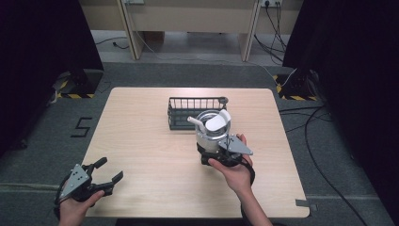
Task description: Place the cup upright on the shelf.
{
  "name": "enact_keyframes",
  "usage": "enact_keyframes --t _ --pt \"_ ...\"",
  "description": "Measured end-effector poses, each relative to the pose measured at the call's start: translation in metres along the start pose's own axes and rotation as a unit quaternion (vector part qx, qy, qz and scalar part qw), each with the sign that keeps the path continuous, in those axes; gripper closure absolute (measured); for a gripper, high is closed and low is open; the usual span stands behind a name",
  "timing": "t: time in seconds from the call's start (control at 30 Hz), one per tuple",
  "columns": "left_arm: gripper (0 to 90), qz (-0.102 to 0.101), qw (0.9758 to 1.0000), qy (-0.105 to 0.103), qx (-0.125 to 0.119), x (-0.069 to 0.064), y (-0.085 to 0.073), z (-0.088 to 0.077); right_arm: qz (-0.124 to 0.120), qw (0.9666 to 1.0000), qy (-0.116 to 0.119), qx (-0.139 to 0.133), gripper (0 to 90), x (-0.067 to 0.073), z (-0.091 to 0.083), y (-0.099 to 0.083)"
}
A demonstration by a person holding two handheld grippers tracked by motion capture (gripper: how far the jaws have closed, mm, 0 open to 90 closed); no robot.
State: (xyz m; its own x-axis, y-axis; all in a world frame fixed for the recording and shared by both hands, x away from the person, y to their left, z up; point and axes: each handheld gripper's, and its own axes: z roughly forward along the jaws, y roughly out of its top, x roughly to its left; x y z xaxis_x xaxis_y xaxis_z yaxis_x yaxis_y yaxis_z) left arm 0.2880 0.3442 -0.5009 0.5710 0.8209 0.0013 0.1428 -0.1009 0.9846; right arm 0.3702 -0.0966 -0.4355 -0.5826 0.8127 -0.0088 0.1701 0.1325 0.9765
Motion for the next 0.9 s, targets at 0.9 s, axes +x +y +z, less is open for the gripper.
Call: enact_keyframes --t 0.9 --pt "14.7 -0.005 1.0000 0.001 -0.004 0.000 0.000 0.000 0.006 0.9991 -0.030 -0.031 10.4 -0.028 0.033 0.051"
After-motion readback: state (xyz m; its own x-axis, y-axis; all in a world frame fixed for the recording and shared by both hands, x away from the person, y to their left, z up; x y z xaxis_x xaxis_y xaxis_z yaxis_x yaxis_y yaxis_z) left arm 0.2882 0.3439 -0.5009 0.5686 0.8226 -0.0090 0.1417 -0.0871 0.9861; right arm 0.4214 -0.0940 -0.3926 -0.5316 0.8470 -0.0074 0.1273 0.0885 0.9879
